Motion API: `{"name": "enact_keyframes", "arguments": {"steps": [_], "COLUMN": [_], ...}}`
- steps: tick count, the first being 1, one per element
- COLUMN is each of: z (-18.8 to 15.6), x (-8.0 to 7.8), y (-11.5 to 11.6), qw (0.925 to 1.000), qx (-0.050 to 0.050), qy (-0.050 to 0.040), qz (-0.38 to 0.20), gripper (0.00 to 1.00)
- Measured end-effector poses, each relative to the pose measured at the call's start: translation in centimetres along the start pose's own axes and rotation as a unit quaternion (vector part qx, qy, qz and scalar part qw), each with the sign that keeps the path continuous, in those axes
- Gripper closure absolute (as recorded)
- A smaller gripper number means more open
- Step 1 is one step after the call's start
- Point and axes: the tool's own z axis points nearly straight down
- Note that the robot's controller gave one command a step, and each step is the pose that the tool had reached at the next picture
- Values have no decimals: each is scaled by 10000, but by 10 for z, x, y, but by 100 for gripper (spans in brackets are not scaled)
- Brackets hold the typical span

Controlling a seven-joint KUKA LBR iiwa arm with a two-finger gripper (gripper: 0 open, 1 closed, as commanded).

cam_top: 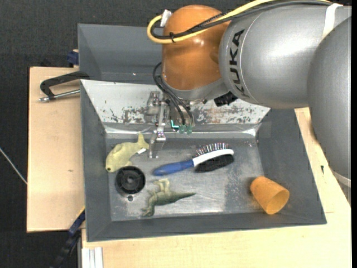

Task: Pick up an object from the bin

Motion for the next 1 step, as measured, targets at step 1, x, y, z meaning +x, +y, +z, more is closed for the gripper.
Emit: {"name": "enact_keyframes", "arguments": {"steps": [1], "z": [127], "x": [-12], "y": [18], "qw": [9995], "qx": [-18], "qy": [-52], "qz": [-318], "gripper": [0]}}
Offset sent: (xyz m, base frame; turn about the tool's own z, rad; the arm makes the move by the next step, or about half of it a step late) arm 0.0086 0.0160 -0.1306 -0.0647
